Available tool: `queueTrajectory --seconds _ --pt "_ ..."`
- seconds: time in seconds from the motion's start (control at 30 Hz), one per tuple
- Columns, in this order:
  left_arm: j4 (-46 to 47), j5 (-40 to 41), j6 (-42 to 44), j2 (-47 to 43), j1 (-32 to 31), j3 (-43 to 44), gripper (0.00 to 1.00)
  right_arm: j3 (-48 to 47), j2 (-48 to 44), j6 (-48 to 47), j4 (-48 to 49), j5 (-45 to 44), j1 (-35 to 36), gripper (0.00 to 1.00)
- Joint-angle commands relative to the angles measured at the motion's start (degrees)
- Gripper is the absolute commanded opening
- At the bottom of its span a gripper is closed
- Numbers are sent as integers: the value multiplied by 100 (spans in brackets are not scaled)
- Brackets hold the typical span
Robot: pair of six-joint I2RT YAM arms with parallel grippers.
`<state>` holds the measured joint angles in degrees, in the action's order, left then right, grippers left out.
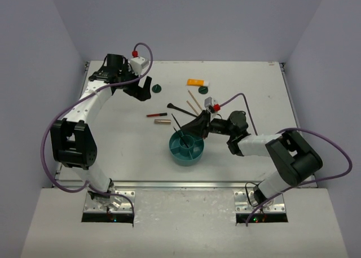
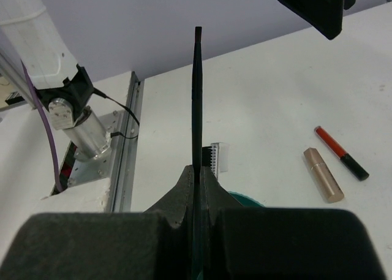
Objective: Organize the makeup
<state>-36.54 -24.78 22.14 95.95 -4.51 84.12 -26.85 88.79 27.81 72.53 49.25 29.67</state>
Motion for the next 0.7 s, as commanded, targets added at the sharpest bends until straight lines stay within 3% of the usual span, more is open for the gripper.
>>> queueTrajectory --seconds 0.0,0.4,0.5,0.57,0.67 --pt "-23 -117 -70 18 50 246 100 -7 155 162 1514 -228 42 0" --pt "-90 -71 44 -112 56 202 100 460 166 157 1529 -300 39 1" --pt "-73 -80 35 -93 56 202 100 461 64 129 1312 -380 39 29" --pt "-73 -95 12 -70 56 223 100 413 -42 104 1117 -366 39 41" --pt "-77 -178 -21 -28 51 272 100 382 -278 9 875 -426 26 51"
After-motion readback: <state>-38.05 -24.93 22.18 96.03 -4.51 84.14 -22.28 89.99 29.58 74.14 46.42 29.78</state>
